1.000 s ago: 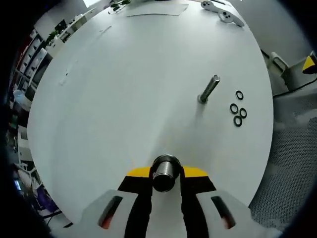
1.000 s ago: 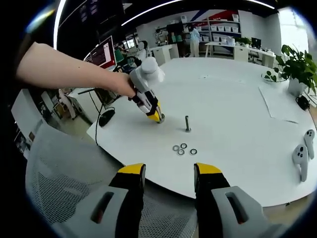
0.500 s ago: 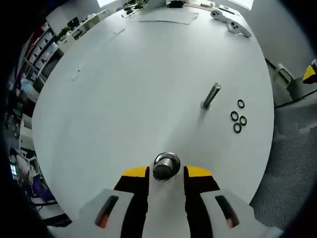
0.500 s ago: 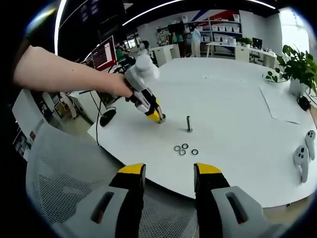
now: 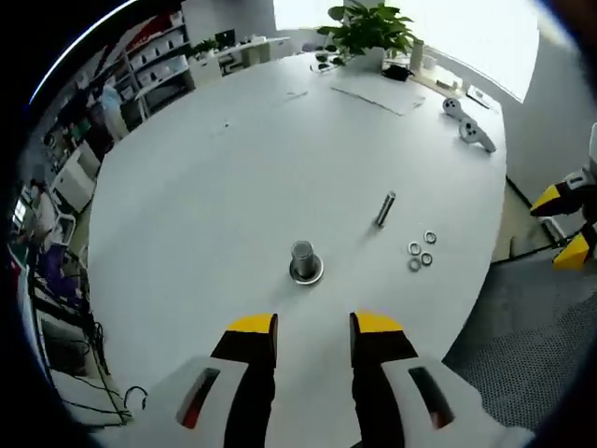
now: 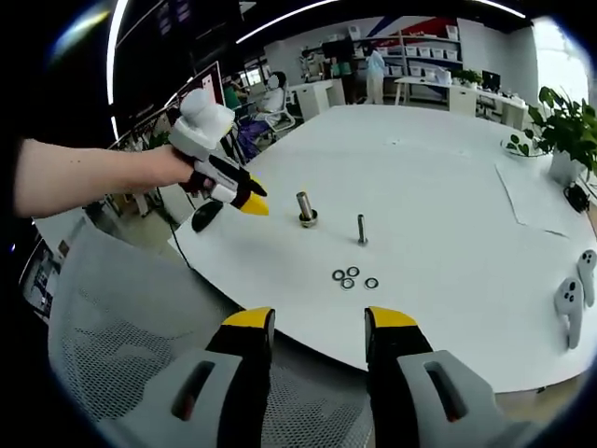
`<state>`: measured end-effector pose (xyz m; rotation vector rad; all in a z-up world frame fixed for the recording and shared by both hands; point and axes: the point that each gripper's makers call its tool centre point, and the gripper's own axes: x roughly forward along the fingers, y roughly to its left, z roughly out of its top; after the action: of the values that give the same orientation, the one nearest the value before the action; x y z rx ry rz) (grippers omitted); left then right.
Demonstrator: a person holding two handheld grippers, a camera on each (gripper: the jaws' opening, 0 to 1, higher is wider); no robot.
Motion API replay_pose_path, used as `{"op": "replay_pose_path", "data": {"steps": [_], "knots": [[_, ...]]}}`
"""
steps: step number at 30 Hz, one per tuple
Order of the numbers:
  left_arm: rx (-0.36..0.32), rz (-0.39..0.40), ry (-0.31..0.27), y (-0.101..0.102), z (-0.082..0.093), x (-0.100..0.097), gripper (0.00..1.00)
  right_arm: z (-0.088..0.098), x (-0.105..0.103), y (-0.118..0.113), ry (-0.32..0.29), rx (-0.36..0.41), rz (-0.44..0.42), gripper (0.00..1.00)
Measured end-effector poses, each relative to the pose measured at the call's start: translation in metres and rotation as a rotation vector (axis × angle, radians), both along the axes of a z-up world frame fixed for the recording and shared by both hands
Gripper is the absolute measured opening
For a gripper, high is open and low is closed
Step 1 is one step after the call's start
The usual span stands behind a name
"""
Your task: Place the washer onto the threaded stud by aligning its center hole with the stud, sliding it down to the base, and recovering from edge contact or off-axis alignment until the washer reaches the visible bottom stop.
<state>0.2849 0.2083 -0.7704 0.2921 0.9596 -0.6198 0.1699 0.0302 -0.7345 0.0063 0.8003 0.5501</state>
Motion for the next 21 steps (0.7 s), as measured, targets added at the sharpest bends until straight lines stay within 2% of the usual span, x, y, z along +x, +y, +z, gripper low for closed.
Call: {"op": "replay_pose_path", "data": {"steps": [5, 10, 13, 17, 19, 21], "knots": [[-0.027, 0.029, -0.013, 0.01, 0.01, -0.025, 0.29, 0.001, -0.001, 0.002, 0.0, 0.008, 0.008, 0.41], [-0.09, 0.084, -0.025, 0.02, 0.019, -0.039, 0.29, 0.0, -0.002, 0.001, 0.0, -0.006, 0.014, 0.41], [-0.154, 0.12, -0.047, 0.023, 0.029, -0.046, 0.29, 0.0, -0.001, 0.001, -0.001, -0.012, 0.013, 0.41], [-0.207, 0.133, -0.053, 0.029, 0.036, -0.057, 0.29, 0.0, -0.001, -0.004, -0.003, -0.01, -0.016, 0.41], [-0.206, 0.122, -0.05, 0.035, 0.041, -0.066, 0.29, 0.001, 0.0, -0.007, -0.005, -0.003, -0.035, 0.41], [-0.217, 0.119, -0.071, 0.045, 0.049, -0.071, 0.29, -0.001, 0.0, -0.005, 0.004, -0.01, -0.028, 0.41]]}}
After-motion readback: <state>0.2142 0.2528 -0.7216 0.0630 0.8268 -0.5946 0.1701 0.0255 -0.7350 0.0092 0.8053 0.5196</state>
